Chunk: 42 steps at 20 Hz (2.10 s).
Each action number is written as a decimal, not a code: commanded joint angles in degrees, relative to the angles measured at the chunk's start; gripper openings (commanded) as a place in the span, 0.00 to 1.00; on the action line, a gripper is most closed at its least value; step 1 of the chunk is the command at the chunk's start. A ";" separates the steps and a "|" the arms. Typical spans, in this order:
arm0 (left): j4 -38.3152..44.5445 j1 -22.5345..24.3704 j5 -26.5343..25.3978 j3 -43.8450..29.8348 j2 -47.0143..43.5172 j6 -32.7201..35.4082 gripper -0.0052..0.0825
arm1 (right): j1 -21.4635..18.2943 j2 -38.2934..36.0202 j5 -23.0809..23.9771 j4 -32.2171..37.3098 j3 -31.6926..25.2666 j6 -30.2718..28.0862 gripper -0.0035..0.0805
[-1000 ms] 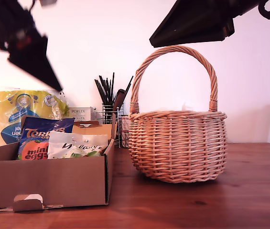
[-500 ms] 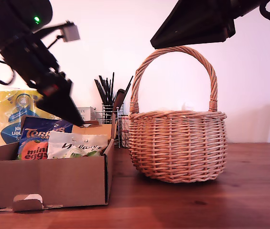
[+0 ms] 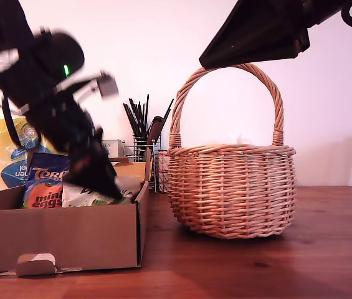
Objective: Move the bags of Easter eggs from the cardboard box on the left into the woven basket on the right side.
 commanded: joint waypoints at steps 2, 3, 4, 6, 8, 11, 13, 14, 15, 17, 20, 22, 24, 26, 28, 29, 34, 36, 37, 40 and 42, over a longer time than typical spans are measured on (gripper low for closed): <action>0.59 -0.26 0.39 -1.22 4.17 2.16 0.95 | -0.13 -0.11 0.13 0.20 0.15 0.22 0.03; 0.72 -0.20 0.37 -1.22 5.33 2.16 0.95 | -0.13 -0.11 0.13 0.17 0.15 0.22 0.03; 0.92 -0.13 0.35 -1.22 6.45 2.19 0.95 | -0.13 -0.11 0.13 0.15 0.15 0.22 0.03; 1.14 -0.15 0.39 -1.22 8.24 2.16 0.95 | -0.13 -0.11 0.13 0.13 0.15 0.24 0.03; 0.87 -0.15 0.42 -1.22 9.57 2.14 0.95 | -0.13 -0.11 0.13 0.13 0.15 0.22 0.03; 0.24 -0.15 0.35 -1.22 10.34 2.12 0.95 | -0.13 -0.13 0.11 0.13 0.15 0.22 0.03; -0.17 -0.15 0.35 -1.22 10.34 2.12 0.90 | -0.13 -0.11 0.13 0.13 0.15 0.22 0.03; -0.50 -0.15 0.15 -1.22 10.29 2.10 0.85 | -0.13 -0.11 0.13 0.15 0.15 0.22 0.03; -1.05 -0.15 -0.48 -1.22 10.29 2.10 0.76 | -0.13 -0.11 0.13 0.17 0.15 0.22 0.03; -2.05 -0.15 -0.98 -1.22 10.29 2.12 0.50 | -0.13 -0.13 0.13 0.20 0.15 0.22 0.03; -2.97 -0.15 -2.10 -1.20 10.27 2.12 0.27 | -0.11 -0.13 0.13 0.22 0.15 0.00 0.03; -3.17 -0.15 -3.48 -1.16 10.14 2.10 0.26 | -0.11 -0.11 0.13 0.20 0.15 0.02 0.03; -4.28 -0.15 -5.84 -0.87 9.46 2.10 0.26 | -0.11 -0.13 0.13 0.20 0.15 0.00 0.03; -5.14 -0.15 -8.07 -0.85 7.89 2.08 0.26 | -0.11 -0.11 0.13 0.17 0.15 0.02 0.03; -6.91 -0.15 -9.62 -0.85 5.51 2.01 0.26 | -0.11 -0.13 0.13 0.15 0.15 0.02 0.03; -8.22 -0.15 -9.60 -0.85 3.93 1.60 0.26 | -0.11 -0.11 0.13 0.15 0.15 0.02 0.03; -10.40 -0.66 -9.01 -0.85 -5.03 -1.18 0.26 | -0.11 -0.13 0.13 0.15 0.15 0.02 0.03; -10.36 -0.66 -8.39 -0.85 -8.79 -2.08 0.26 | -0.11 -0.13 0.13 0.15 0.15 0.02 0.03; -10.40 -0.66 -7.85 -0.83 -10.27 -4.13 0.26 | -0.11 -0.13 0.13 0.15 0.15 0.02 0.03; -10.88 -0.79 -3.04 -0.83 -14.93 -10.69 0.26 | -0.35 -0.13 0.20 -0.44 0.15 -0.09 0.03; -10.73 -2.05 2.47 -0.83 -17.40 -13.51 0.26 | -1.66 -0.22 1.29 -2.84 0.15 -0.20 0.03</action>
